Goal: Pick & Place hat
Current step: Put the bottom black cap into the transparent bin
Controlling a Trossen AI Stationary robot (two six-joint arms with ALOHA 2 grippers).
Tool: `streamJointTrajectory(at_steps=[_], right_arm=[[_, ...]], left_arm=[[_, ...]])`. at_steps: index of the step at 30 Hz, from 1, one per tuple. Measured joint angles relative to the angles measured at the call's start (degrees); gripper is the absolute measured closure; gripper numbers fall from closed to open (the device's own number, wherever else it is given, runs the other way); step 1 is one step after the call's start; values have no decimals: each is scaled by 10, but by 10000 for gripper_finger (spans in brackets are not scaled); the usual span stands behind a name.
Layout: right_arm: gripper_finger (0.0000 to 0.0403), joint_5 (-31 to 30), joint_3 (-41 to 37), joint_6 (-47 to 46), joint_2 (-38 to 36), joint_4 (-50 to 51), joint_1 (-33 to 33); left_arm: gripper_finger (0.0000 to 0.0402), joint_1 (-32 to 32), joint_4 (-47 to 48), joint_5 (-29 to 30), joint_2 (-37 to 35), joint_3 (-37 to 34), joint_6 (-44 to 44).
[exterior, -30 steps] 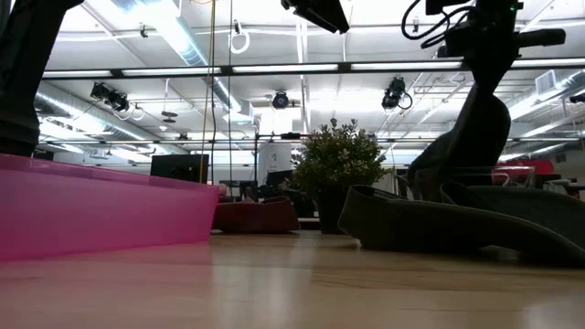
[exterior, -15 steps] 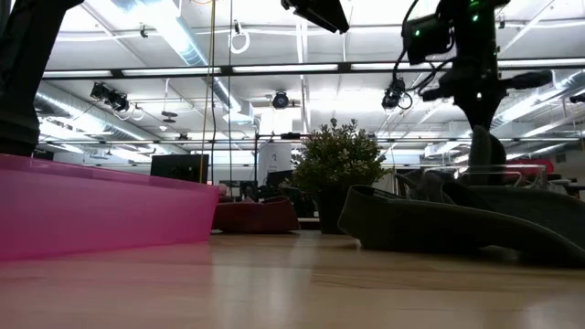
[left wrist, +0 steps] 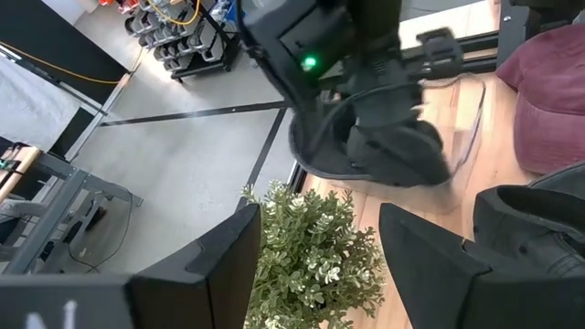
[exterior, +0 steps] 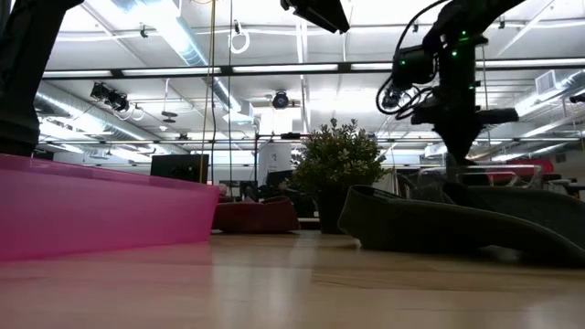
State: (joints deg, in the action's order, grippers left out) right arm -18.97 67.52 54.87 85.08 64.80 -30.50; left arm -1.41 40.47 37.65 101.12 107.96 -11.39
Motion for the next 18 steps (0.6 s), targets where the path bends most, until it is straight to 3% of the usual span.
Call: streamJointTrajectory(at_steps=[12, 18], right_arm=[[234, 9, -1, -73, 1, -142, -42], [199, 6, -37, -161, 1, -216, -64]], left_arm=[[175, 0, 0, -15, 0, 0, 3], [175, 0, 0, -15, 0, 0, 4]])
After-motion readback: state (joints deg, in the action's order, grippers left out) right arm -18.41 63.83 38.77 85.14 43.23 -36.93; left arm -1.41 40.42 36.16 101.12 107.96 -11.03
